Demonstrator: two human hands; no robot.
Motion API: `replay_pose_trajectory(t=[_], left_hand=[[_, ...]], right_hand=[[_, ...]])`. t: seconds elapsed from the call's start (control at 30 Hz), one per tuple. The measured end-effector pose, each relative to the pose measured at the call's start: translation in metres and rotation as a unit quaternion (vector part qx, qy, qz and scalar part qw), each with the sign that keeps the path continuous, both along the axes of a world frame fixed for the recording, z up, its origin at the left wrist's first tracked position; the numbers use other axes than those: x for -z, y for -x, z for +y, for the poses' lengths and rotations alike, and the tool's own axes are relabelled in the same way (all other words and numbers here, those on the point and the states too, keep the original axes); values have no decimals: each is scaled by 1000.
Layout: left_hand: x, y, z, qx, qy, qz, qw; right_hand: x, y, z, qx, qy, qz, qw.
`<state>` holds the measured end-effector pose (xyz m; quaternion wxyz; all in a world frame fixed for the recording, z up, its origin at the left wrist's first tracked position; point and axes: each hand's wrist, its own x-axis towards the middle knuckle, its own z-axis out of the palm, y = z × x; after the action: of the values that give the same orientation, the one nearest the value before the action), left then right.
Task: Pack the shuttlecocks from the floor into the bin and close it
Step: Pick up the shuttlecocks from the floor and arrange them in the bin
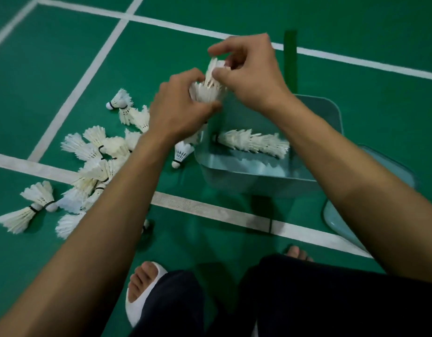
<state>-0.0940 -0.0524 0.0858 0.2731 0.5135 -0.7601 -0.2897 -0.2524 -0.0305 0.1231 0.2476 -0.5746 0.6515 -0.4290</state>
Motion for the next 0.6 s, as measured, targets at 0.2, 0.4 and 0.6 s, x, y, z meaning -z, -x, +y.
replay_pose_trajectory(t=[0.2, 0.4, 0.6], left_hand=[[-14, 57, 4, 125, -67, -114, 983], [30, 88, -1, 142, -88, -211, 963], [54, 85, -3, 166, -121, -371, 905]], right_hand=[[15, 65, 33, 136, -127, -146, 972], [38, 100, 45, 179, -316, -175, 915], [95, 103, 43, 193, -452, -242, 837]])
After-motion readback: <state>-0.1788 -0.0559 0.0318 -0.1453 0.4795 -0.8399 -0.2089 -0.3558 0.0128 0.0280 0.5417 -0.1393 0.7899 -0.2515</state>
